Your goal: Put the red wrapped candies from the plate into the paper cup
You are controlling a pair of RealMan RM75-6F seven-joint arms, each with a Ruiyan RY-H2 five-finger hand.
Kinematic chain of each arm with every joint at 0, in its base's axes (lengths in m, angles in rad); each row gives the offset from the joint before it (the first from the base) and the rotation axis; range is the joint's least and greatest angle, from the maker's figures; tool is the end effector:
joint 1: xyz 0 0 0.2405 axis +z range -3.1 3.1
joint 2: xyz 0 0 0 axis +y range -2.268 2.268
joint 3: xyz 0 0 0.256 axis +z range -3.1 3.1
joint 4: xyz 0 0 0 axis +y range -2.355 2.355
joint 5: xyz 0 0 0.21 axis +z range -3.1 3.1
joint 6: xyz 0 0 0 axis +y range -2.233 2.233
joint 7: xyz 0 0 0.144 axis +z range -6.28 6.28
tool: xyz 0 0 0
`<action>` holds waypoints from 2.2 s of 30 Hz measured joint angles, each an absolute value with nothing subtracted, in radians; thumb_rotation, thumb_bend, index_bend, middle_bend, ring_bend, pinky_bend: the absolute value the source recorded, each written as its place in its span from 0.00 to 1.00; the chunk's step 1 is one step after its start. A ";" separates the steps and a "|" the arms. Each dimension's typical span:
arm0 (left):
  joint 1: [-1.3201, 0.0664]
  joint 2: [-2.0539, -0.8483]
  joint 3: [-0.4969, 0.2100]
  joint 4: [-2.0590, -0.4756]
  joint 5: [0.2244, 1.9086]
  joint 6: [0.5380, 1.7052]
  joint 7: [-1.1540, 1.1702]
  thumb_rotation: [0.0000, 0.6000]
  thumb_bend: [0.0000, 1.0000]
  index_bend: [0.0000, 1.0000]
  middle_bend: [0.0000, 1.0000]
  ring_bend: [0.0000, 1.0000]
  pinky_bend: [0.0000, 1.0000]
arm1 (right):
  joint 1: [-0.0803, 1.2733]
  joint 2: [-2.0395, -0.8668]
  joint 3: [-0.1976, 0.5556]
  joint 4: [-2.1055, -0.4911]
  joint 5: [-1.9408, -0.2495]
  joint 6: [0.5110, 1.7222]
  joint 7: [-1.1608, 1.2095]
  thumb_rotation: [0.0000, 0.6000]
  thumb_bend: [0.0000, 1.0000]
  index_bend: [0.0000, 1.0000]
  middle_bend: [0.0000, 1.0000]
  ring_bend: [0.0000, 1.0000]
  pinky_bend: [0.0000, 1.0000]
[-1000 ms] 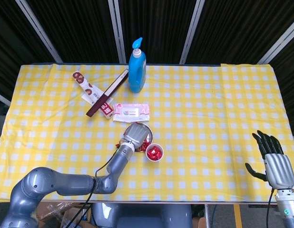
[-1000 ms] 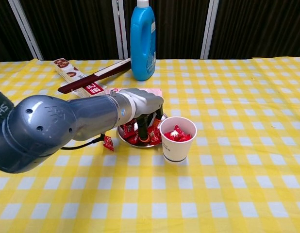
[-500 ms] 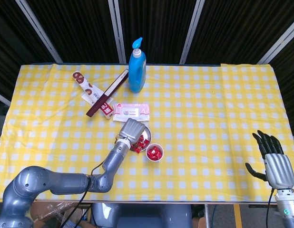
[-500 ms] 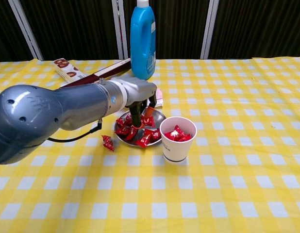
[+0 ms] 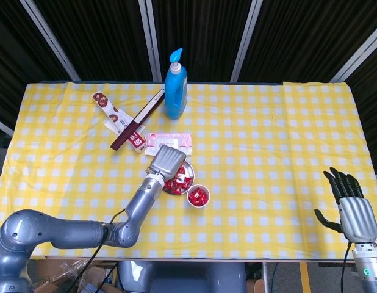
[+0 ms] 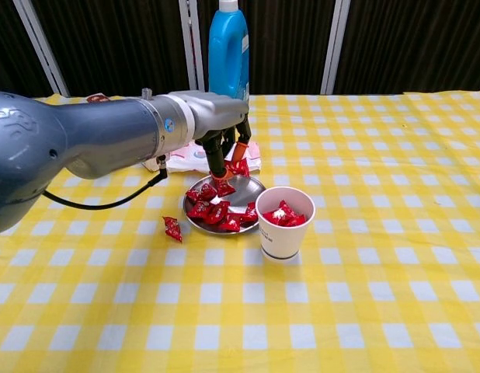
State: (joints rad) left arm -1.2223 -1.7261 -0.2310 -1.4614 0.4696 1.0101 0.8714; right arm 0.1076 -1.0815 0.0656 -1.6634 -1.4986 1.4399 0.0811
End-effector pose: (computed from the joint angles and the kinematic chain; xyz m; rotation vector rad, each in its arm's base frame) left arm -0.0108 0.3700 -0.0707 -1.9944 -0.7693 -0.7134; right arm -0.3005 -0.1905 0.1624 1.3828 -0.9858 0.9803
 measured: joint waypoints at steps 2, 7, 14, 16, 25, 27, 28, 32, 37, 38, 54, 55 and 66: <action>-1.221 -1.718 -0.237 -1.485 0.478 1.014 0.866 1.00 0.38 0.57 0.66 0.87 0.93 | 0.108 -1.082 0.066 -1.664 -1.496 1.439 0.079 1.00 0.36 0.00 0.00 0.00 0.00; -1.223 -1.693 -0.253 -1.563 0.517 1.007 0.841 1.00 0.38 0.56 0.64 0.87 0.93 | 0.108 -1.084 0.067 -1.663 -1.496 1.440 0.073 1.00 0.36 0.00 0.00 0.00 0.00; -1.240 -1.682 -0.255 -1.637 0.574 0.979 0.818 1.00 0.38 0.55 0.62 0.87 0.93 | 0.107 -1.084 0.068 -1.663 -1.495 1.442 0.072 1.00 0.36 0.00 0.00 0.00 0.00; -1.249 -1.683 -0.251 -1.647 0.576 0.968 0.818 1.00 0.36 0.54 0.61 0.87 0.93 | 0.106 -1.084 0.067 -1.662 -1.497 1.444 0.072 1.00 0.36 0.00 0.00 0.00 0.00; -1.276 -1.682 -0.239 -1.655 0.534 0.949 0.820 1.00 0.28 0.47 0.53 0.87 0.93 | 0.105 -1.082 0.067 -1.661 -1.500 1.446 0.078 1.00 0.36 0.00 0.00 0.00 0.00; -1.279 -1.680 -0.237 -1.657 0.525 0.952 0.820 1.00 0.28 0.46 0.51 0.87 0.93 | 0.105 -1.082 0.067 -1.661 -1.501 1.446 0.078 1.00 0.36 0.00 0.00 0.00 0.00; -1.280 -1.680 -0.236 -1.657 0.522 0.954 0.819 1.00 0.28 0.46 0.51 0.87 0.93 | 0.106 -1.082 0.067 -1.661 -1.502 1.446 0.078 1.00 0.36 0.00 0.00 0.00 0.00; -1.280 -1.677 -0.234 -1.661 0.522 0.963 0.806 1.00 0.28 0.44 0.49 0.87 0.93 | 0.105 -1.083 0.067 -1.660 -1.502 1.448 0.078 1.00 0.36 0.00 0.00 0.00 0.00; -1.272 -1.670 -0.233 -1.668 0.531 0.979 0.785 1.00 0.28 0.39 0.47 0.87 0.93 | 0.104 -1.083 0.067 -1.661 -1.502 1.449 0.076 1.00 0.36 0.00 0.00 0.00 0.00; -1.269 -1.668 -0.234 -1.670 0.534 0.983 0.780 1.00 0.28 0.38 0.47 0.87 0.93 | 0.104 -1.083 0.067 -1.661 -1.503 1.449 0.076 1.00 0.36 0.00 0.00 0.00 0.00; -1.158 -1.486 -0.140 -1.778 0.604 1.087 0.770 1.00 0.28 0.36 0.88 0.95 0.94 | 0.106 -1.087 0.067 -1.659 -1.503 1.448 0.069 1.00 0.36 0.00 0.00 0.00 0.00; -1.152 -1.472 -0.128 -1.784 0.607 1.082 0.772 1.00 0.28 0.36 0.90 0.96 0.94 | 0.106 -1.088 0.067 -1.658 -1.503 1.448 0.067 1.00 0.36 0.00 0.00 0.00 0.00; -1.078 -1.381 0.008 -1.827 0.704 1.008 0.754 1.00 0.28 0.36 0.93 0.97 0.95 | 0.110 -1.094 0.067 -1.659 -1.500 1.441 0.054 1.00 0.36 0.00 0.00 0.00 0.00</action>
State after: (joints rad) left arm -1.0780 -1.3813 0.0077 -1.8272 0.7044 1.0083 0.7542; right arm 0.1098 -1.0936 0.0674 -1.6591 -1.4995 1.4407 0.0542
